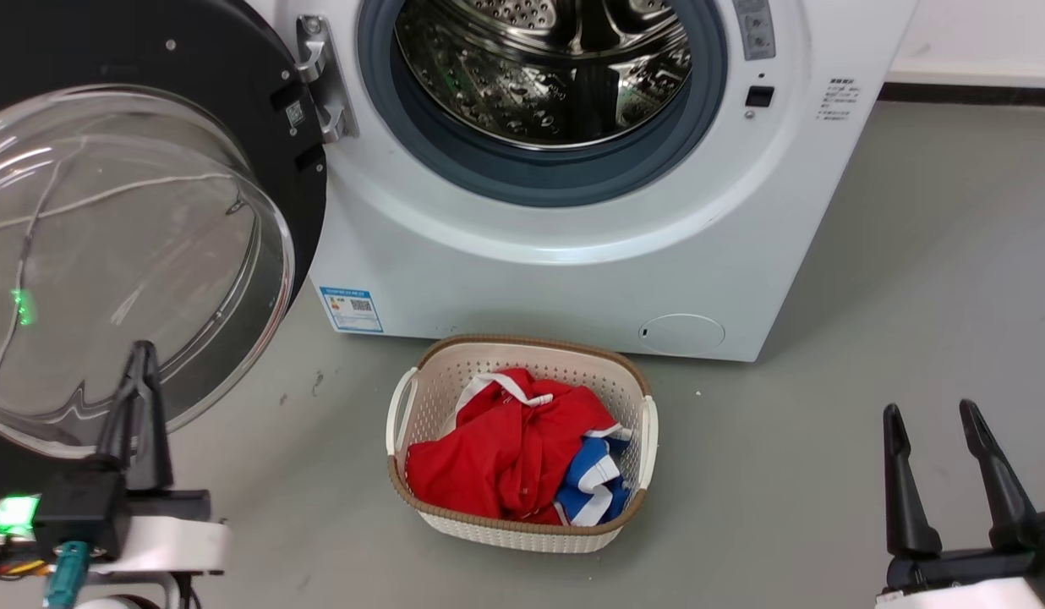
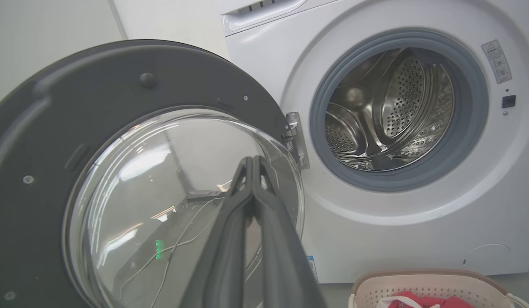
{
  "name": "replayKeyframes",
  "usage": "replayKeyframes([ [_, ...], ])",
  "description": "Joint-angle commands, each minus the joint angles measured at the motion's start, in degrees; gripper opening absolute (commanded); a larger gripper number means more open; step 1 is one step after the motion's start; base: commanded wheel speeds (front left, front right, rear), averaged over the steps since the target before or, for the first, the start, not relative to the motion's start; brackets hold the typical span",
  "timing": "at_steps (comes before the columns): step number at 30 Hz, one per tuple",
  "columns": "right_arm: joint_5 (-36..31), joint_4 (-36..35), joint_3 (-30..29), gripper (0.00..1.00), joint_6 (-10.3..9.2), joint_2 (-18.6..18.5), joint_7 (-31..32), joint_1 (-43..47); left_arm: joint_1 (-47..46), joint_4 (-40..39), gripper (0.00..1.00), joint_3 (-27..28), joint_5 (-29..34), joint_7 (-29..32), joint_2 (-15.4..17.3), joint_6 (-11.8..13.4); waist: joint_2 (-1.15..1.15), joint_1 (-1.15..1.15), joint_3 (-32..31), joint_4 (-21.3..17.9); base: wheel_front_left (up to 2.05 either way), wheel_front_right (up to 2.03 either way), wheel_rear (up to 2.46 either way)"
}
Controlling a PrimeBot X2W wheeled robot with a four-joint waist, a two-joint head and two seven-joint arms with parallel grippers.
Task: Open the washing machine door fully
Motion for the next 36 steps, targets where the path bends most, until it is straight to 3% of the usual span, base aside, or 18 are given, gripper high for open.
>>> replayKeyframes([
  [1,0.4,0.2,-0.2,1.0,-0.01,0.1,-0.1,1.0,0.9,-0.2,0.0,-0.5,0.0,0.1,-0.2,0.1,0.0,0.0,-0.9,-0.6,0.0,0.0,0.0],
  [15,2.4,0.8,-0.2,1.0,0.0,0.1,-0.1,5.3,5.9,5.5,0.0,-9.6,-2.2,0.1,-3.5,-0.4,0.0,0.0,-4.5,-2.0,0.0,0.0,0.0],
  [25,3.0,2.2,-0.4,1.0,0.0,0.1,-0.1,6.2,6.5,10.5,0.0,-12.0,-4.4,0.1,-4.2,0.1,0.0,0.0,-5.0,-2.2,0.0,0.0,0.0],
  [26,3.0,2.4,-0.4,1.0,0.0,0.1,-0.1,6.2,6.4,10.8,0.2,-12.1,-4.6,0.1,-4.3,0.1,0.0,0.0,-5.0,-2.2,0.0,0.0,0.0],
  [28,3.1,2.5,-0.4,1.0,0.0,0.1,-0.1,6.3,6.3,11.2,1.0,-12.1,-5.0,0.1,-4.3,0.4,0.0,0.0,-5.0,-2.2,0.0,0.0,0.0],
  [36,3.2,2.6,-0.4,1.0,0.0,0.1,-0.1,6.1,6.0,11.1,1.0,-12.5,-4.7,0.1,-4.2,1.0,0.0,0.0,-4.7,-2.2,0.0,0.0,0.0],
])
